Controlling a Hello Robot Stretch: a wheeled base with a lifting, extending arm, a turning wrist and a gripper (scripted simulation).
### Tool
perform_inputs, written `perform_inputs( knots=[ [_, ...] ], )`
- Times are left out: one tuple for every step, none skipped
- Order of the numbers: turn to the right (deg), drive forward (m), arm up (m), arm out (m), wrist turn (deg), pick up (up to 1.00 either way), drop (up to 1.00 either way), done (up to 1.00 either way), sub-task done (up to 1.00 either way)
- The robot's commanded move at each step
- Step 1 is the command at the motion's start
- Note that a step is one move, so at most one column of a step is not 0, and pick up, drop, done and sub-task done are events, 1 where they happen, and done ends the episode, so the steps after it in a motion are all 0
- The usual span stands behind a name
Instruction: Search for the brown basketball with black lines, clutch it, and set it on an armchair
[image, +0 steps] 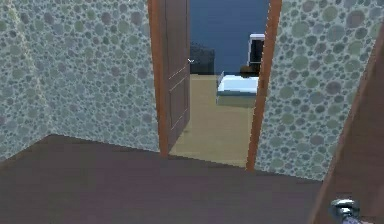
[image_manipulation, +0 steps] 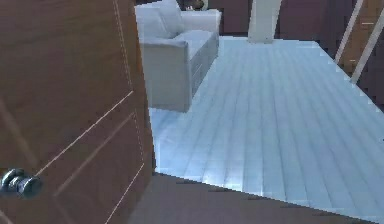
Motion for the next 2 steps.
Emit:
perform_inputs(
  knots=[
    [0.0,0.30,0.00,0.00,0.0,0.00,0.00,0.00,0.00],
    [3.0,0.00,0.00,0.00,0.0,0.00,0.00,0.00,0.00]
  ],
)
